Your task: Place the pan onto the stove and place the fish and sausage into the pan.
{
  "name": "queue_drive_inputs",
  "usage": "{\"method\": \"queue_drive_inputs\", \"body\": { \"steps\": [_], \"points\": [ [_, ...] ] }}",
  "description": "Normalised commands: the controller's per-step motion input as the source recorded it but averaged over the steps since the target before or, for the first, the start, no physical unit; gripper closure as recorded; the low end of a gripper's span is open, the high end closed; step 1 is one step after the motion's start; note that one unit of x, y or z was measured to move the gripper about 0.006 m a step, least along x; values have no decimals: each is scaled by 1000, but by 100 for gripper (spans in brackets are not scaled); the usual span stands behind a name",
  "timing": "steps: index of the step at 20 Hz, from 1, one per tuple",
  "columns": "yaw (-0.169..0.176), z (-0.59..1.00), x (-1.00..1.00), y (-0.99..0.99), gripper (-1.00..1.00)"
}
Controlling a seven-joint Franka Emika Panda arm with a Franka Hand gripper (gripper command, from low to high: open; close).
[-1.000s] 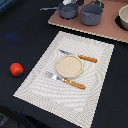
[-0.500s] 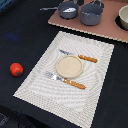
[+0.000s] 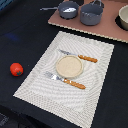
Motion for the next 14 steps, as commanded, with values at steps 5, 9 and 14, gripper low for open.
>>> {"method": "queue_drive_inputs", "body": {
  "steps": [5, 9, 14],
  "points": [
    [0, 1, -147, -862, -100],
    [0, 0, -223, -851, -100],
    [0, -9, -240, -858, -100]
  ]
}}
